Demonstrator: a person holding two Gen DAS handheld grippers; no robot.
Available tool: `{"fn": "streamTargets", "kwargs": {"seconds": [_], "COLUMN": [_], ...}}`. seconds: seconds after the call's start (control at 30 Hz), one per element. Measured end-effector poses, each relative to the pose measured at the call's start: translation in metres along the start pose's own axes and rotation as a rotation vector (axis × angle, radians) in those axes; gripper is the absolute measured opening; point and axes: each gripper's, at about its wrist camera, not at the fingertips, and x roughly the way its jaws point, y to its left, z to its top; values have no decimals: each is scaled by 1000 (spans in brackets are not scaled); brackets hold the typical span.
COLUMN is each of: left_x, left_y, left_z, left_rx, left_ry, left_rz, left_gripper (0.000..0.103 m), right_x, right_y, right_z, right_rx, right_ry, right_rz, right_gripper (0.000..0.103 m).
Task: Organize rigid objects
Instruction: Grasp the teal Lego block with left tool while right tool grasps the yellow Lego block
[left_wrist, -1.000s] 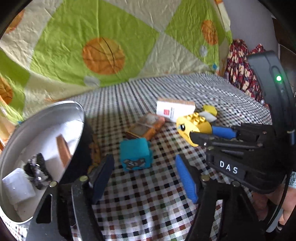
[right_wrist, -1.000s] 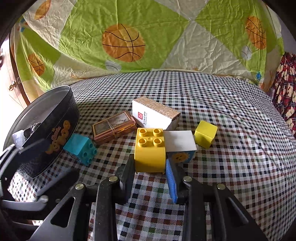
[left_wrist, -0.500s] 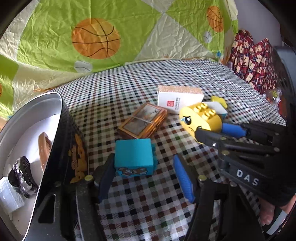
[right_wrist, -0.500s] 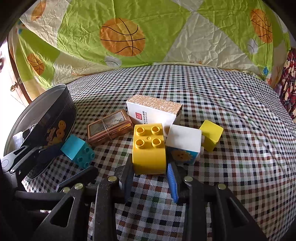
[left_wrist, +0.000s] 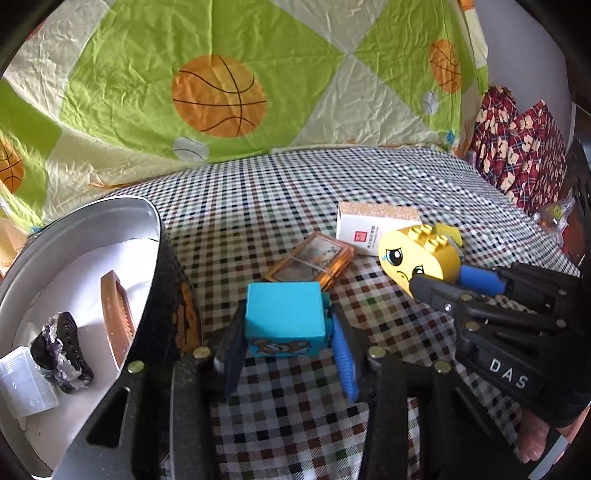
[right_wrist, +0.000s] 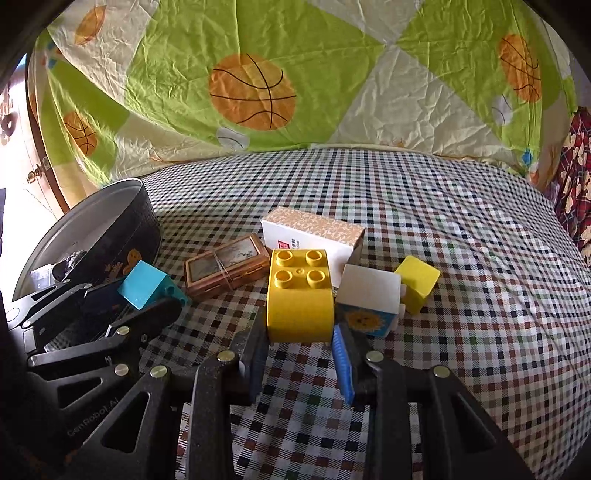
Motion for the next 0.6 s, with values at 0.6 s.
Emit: {"fn": "streamTargets", "kwargs": {"seconds": [0.6], "left_x": [-30], "left_y": [5], "left_z": [-3], "left_rx": [-29], "left_ry": [-172], "left_rz": [50], "left_gripper": [42], "right_x": [-33], "right_y": [2], "right_z": [0], "right_rx": [-4], "right_ry": [-157], "right_rz": [4], "right_gripper": [34]}}
